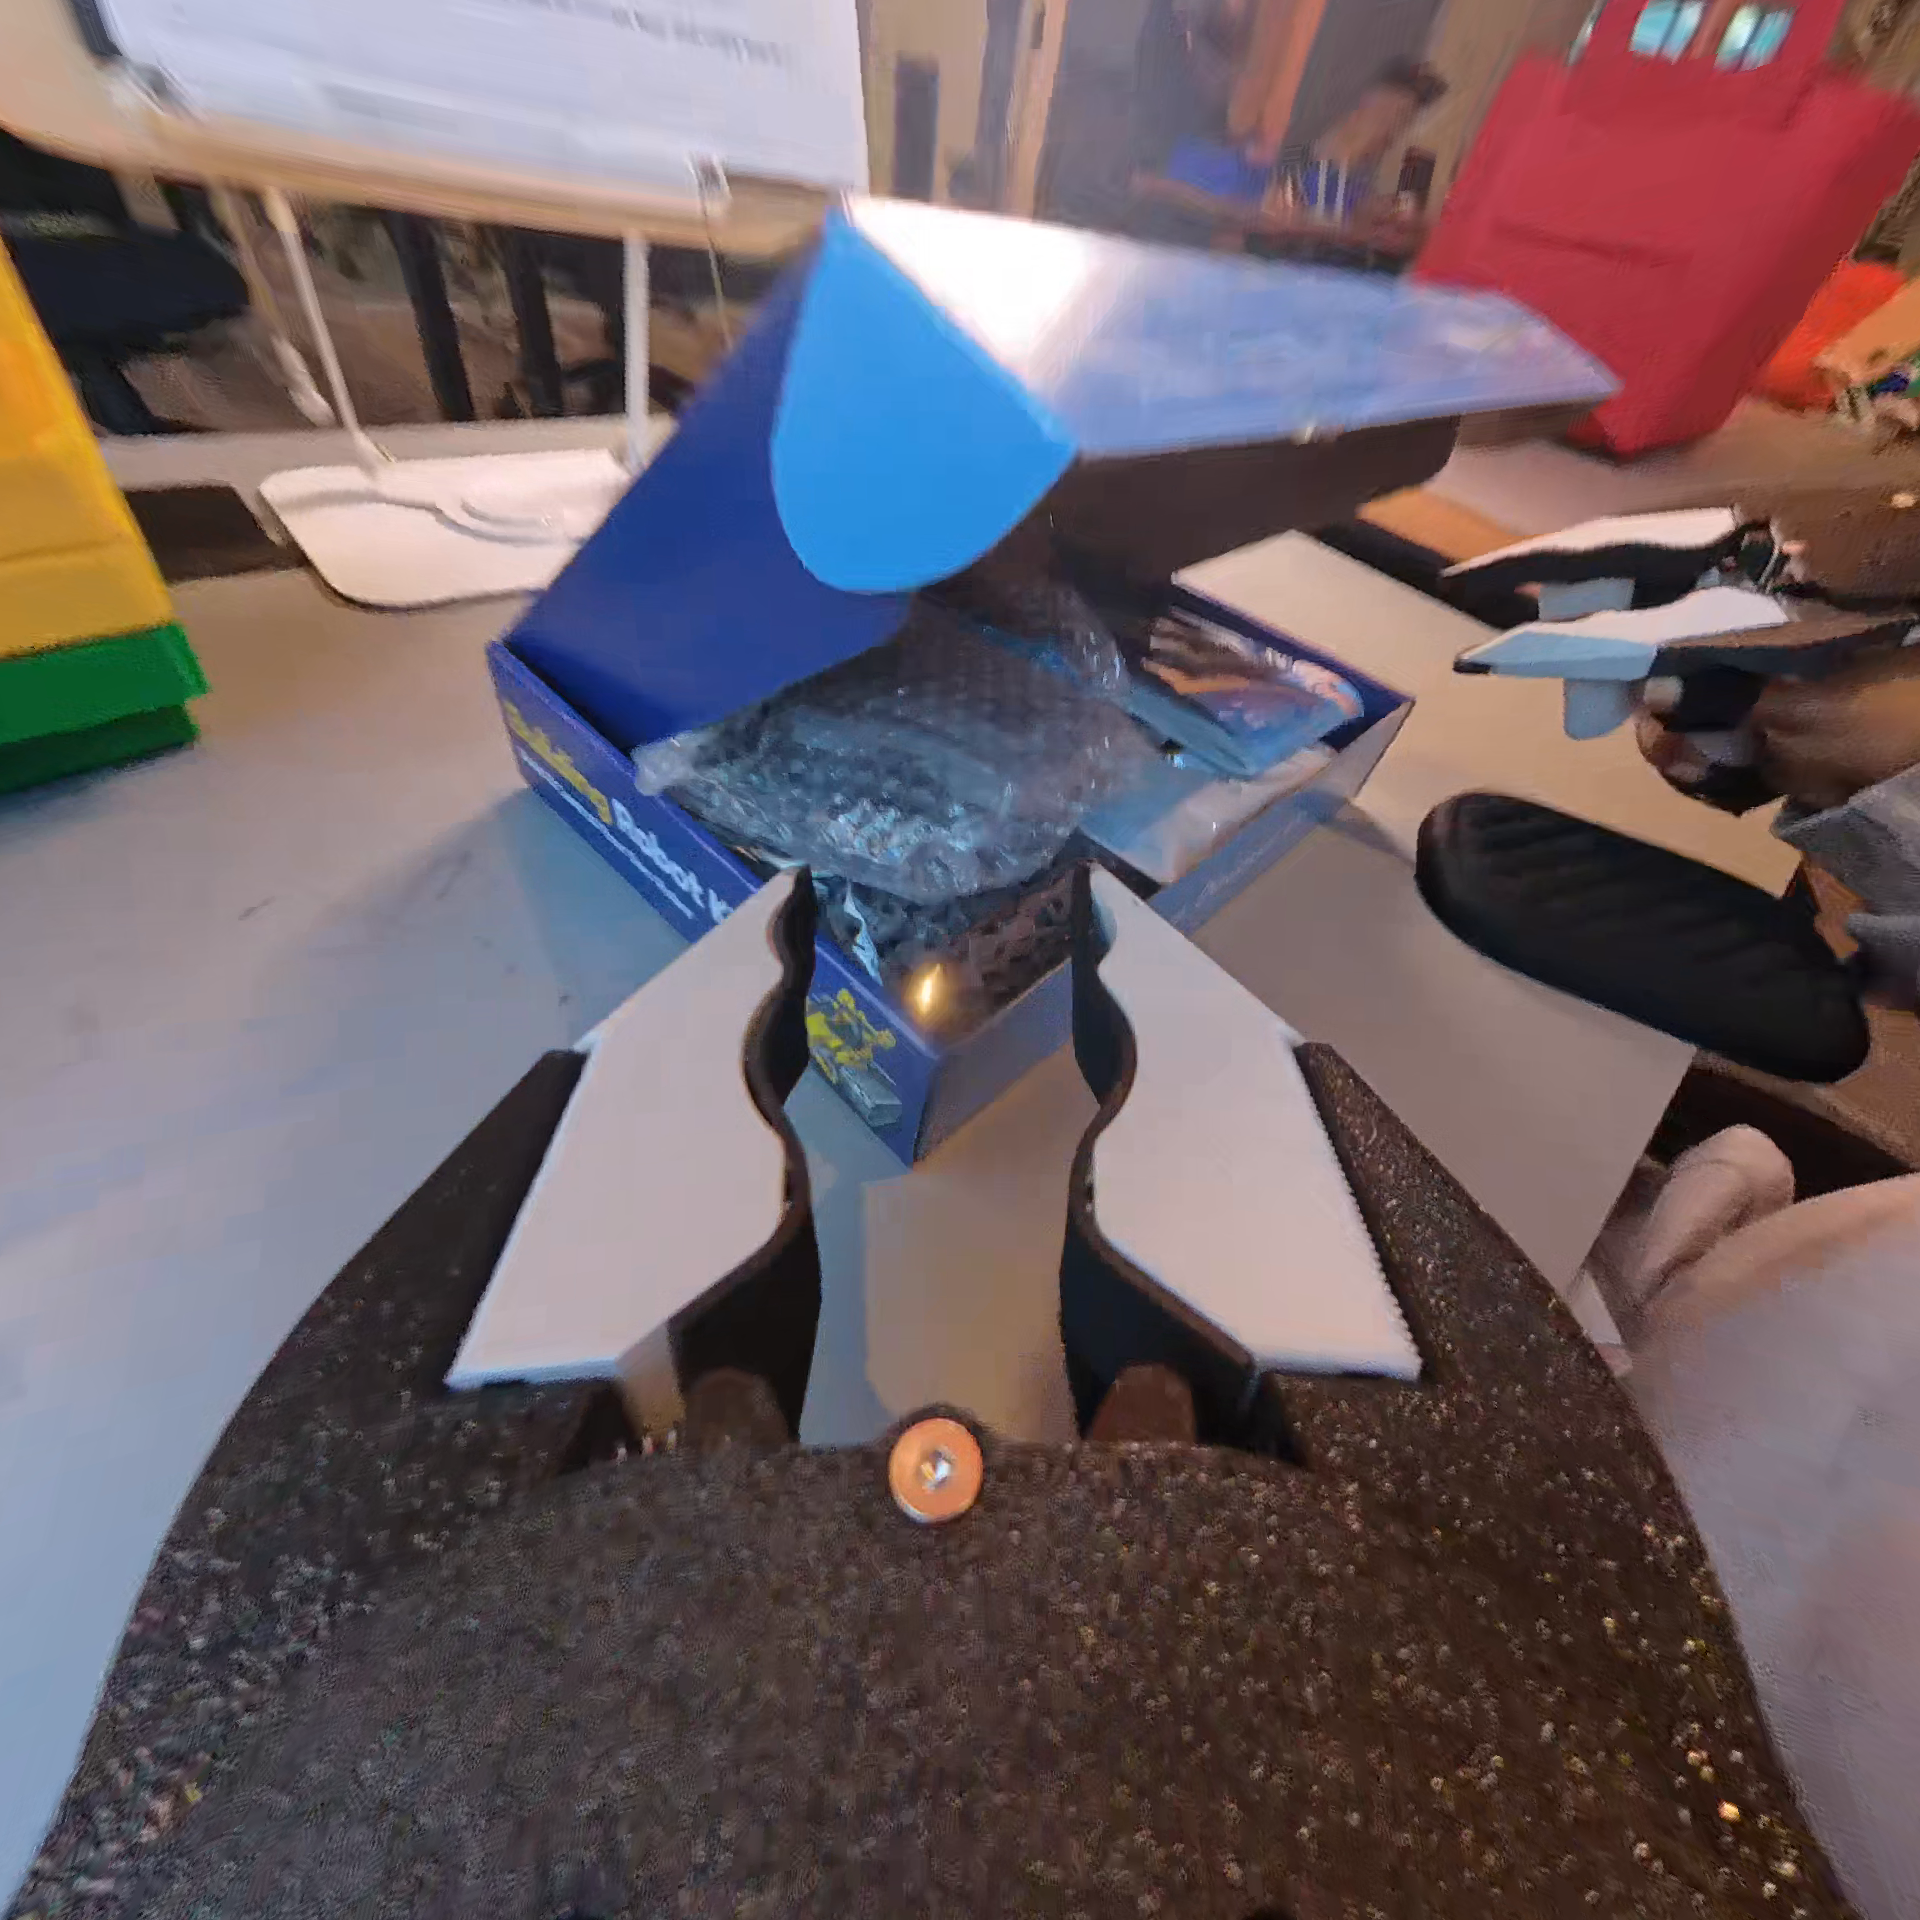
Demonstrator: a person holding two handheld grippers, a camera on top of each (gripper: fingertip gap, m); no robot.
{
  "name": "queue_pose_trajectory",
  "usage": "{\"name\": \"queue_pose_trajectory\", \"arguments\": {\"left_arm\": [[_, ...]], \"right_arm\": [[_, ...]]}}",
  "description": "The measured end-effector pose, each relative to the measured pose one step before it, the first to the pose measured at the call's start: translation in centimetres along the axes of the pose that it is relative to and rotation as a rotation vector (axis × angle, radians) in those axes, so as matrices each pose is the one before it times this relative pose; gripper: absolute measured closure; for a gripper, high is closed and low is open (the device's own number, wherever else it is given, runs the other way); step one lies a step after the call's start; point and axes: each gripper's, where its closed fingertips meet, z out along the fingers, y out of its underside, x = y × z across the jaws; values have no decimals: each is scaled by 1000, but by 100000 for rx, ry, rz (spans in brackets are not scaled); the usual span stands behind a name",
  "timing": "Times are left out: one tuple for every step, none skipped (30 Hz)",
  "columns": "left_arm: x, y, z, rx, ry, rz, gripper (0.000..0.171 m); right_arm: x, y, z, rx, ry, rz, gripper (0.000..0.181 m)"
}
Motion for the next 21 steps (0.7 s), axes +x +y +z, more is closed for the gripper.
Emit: {"name": "queue_pose_trajectory", "arguments": {"left_arm": [[-331, -1122, -863, 4784, -2851, 1140, 123], [-440, -1054, -329, 3549, -3250, 2578, 123], [-414, -755, 204, 1640, -3008, 4030, 121], [-231, -418, 636, -152, -2088, 4775, 118], [97, -280, 870, -1165, -518, 4540, 113], [264, -412, 850, -554, -86, 4782, 109], [64, -517, 718, 442, -1738, 6212, 108], [-317, -289, 617, -110, -3964, 7605, 111], [-375, 230, 677, -2023, -3839, 7673, 116], [-8, 714, 769, -4100, -1233, 5808, 125], [219, 830, 733, -4034, -29, 3751, 134], [371, 501, 542, -1229, 107, 1724, 149], [526, 240, 279, 313, 876, -455, 160], [296, 300, 65, -616, -305, -1759, 162], [192, 463, -50, -1341, -415, -1597, 165], [398, 684, -23, -2087, 1262, -1479, 167], [807, 861, 83, -2867, 3550, -1651, 171], [1161, 729, 181, -1995, 4932, -2264, 171], [1100, 784, 280, -2695, 3866, -1356, 171], [661, 762, 226, -3571, 1062, 1447, 171], [197, 325, -42, -2218, -1210, 2413, 171]], "right_arm": [[613, -978, -798, 3701, 2195, 1637, 127], [379, -1207, -333, 3654, 992, 1214, 128], [285, -1176, 108, 2857, 1118, -106, 127], [406, -1029, 437, 1953, 2950, -2392, 127], [324, -858, 624, 890, 3334, -4450, 123], [172, -816, 662, 535, 3105, -5234, 116], [-8, -736, 614, 523, 2417, -5850, 114], [-124, -379, 612, -476, 1555, -6058, 118], [-220, 178, 673, -2217, 640, -5784, 126], [-244, 651, 702, -3630, 455, -4603, 135], [-33, 764, 596, -3565, 2151, -3318, 145], [-63, 571, 288, -1507, 2539, -2429, 165], [-146, 366, 38, 30, 1732, 525, 169], [-445, 488, -141, -1015, -1055, 3266, 171], [-568, 667, -156, -1627, -1991, 4394, 173], [-593, 595, -192, -185, -1778, 3244, 174], [-658, 766, -174, -1393, -1875, 1793, 175], [-697, 854, -69, -2399, -1768, 772, 176], [-768, 940, 67, -3317, -2039, -452, 180], [-1029, 887, 125, -3145, -3839, -2226, 181], [-1192, 681, 227, -2186, -4889, -611, 181]]}}
